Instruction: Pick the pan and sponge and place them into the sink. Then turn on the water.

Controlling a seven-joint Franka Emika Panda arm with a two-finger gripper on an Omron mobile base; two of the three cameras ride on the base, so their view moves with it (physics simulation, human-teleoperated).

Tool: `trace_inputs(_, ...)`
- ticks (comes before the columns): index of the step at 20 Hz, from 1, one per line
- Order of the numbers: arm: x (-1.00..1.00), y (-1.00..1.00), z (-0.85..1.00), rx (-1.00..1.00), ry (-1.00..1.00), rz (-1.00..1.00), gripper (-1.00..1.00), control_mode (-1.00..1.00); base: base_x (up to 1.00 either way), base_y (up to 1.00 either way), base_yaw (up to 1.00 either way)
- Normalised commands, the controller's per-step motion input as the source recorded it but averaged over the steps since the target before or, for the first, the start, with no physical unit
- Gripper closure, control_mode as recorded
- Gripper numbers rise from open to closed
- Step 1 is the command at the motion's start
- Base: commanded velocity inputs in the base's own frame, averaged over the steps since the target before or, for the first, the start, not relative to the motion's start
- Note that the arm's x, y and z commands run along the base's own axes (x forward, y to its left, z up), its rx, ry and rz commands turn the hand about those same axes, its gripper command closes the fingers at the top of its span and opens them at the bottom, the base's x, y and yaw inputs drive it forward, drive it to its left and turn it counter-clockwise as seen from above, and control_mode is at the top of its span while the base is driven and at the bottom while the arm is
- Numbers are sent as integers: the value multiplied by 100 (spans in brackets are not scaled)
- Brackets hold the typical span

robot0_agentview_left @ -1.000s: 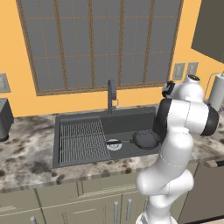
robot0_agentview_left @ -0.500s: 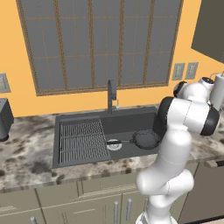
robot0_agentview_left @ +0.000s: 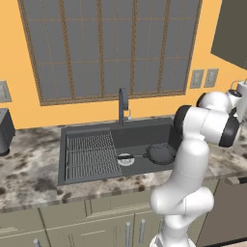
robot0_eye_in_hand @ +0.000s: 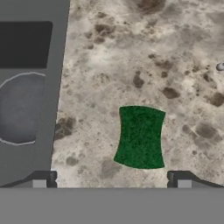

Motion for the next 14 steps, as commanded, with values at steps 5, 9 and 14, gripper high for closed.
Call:
trace_inputs(5, -1, -10, -21, -7, 0, 15, -100, -100, 0, 0, 0)
trace_inputs(9, 0, -12, -10, -5, 0, 14, -100, -100, 0, 0, 0)
trace_inputs(14, 0, -13, -8, -3, 0, 13, -100, -100, 0, 0, 0)
